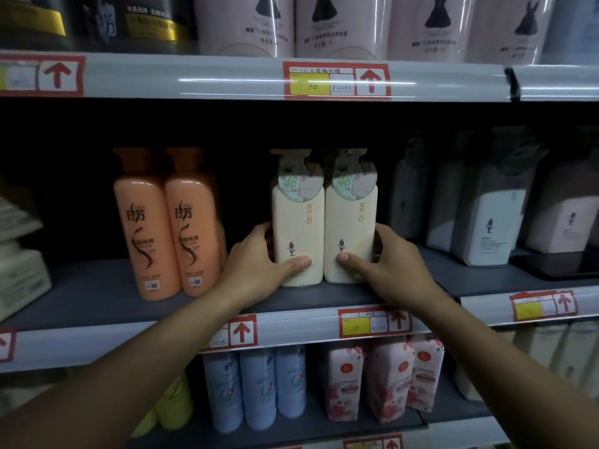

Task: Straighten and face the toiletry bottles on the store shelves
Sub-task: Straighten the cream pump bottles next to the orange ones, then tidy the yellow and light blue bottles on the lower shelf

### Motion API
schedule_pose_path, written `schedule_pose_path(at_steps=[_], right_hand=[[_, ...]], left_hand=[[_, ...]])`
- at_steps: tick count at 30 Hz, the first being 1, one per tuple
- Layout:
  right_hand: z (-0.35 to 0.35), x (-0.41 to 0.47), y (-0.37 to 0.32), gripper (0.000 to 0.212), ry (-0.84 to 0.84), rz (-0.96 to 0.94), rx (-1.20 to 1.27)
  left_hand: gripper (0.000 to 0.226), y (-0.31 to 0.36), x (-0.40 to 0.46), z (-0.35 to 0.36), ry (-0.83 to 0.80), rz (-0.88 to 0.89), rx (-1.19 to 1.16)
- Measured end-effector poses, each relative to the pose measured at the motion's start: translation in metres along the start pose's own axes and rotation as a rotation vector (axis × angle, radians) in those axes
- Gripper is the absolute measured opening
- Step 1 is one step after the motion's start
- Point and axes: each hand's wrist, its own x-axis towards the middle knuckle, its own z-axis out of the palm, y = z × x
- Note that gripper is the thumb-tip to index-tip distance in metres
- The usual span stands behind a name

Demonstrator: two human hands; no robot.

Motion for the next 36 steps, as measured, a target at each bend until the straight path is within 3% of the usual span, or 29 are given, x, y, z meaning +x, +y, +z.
schedule_pose_path(at_steps=[8, 19, 25, 30, 36], right_hand=[[0.005, -0.035, -0.009, 0.077, 0.236, -0.001, -0.134], [0.039, -0.114, -0.046, 0.041, 0.408, -0.303, -0.093], [0.083, -0.151, -0.048, 0.021, 0.288, -0.437, -0.06], [0.131, -0.17, -0.042, 0.016, 0.127, -0.369, 0.019], [0.188, -0.174, -0.009, 0.041, 0.125, -0.064, 0.058]], left_hand=[[0.081, 0.0, -0.037, -0.021, 0.071, 0.057, 0.027], [0.04, -0.012, -0.121, -0.072, 0.247, 0.164, -0.046], [0.03, -0.061, -0.16, -0.083, 0.252, 0.151, -0.056], [0.021, -0.12, -0.178, -0.07, 0.166, 0.056, -0.011], [0.026, -0.172, -0.181, -0.036, 0.035, -0.132, -0.022]])
